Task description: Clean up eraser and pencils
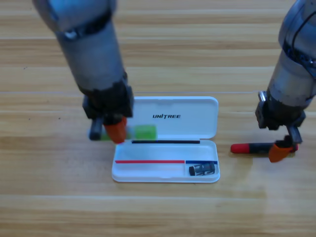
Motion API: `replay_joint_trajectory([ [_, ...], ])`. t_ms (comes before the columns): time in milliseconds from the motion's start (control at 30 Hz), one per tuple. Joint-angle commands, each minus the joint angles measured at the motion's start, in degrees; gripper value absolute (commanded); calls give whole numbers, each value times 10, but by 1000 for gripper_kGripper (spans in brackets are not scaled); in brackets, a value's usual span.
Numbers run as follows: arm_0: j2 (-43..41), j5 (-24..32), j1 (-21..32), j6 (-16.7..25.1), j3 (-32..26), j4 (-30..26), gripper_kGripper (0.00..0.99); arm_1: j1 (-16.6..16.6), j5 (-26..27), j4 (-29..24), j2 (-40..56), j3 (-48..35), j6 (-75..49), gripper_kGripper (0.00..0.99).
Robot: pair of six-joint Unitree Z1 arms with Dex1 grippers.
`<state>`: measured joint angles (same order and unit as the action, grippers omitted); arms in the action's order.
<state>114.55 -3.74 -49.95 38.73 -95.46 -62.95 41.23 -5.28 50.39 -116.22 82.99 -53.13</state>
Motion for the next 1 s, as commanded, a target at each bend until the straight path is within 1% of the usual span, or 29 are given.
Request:
replay_joint_trajectory([
  [33,69,8,-23,-11,-24,0,0,-41,-5,-35,-84,7,-22,887],
  [67,75,8,-23,-11,-29,0,0,-41,-4,-36,-90,10,-23,884],
  [167,90,8,-23,-12,-37,0,0,-41,-2,-36,-106,21,-27,815],
  [233,99,9,-23,-12,-43,1,0,-41,-1,-36,-111,22,-31,808],
  [300,107,9,-24,-13,-47,2,0,-41,0,-36,-115,21,-37,699],
  [333,111,9,-25,-14,-50,2,0,-41,0,-35,-117,21,-42,615],
  [367,114,10,-26,-15,-52,2,0,-41,0,-35,-118,21,-46,505],
  [400,117,11,-27,-15,-53,2,0,-41,0,-34,-120,21,-48,336],
  [433,121,11,-27,-16,-56,2,0,-41,2,-34,-120,19,-50,133],
  [467,124,12,-28,-16,-57,2,0,-41,6,-34,-120,17,-52,0],
  [567,132,13,-30,-18,-61,3,0,-41,18,-34,-118,8,-60,0],
  [1000,144,18,-30,-21,-65,3,0,-41,13,-28,-95,0,-61,0],
])
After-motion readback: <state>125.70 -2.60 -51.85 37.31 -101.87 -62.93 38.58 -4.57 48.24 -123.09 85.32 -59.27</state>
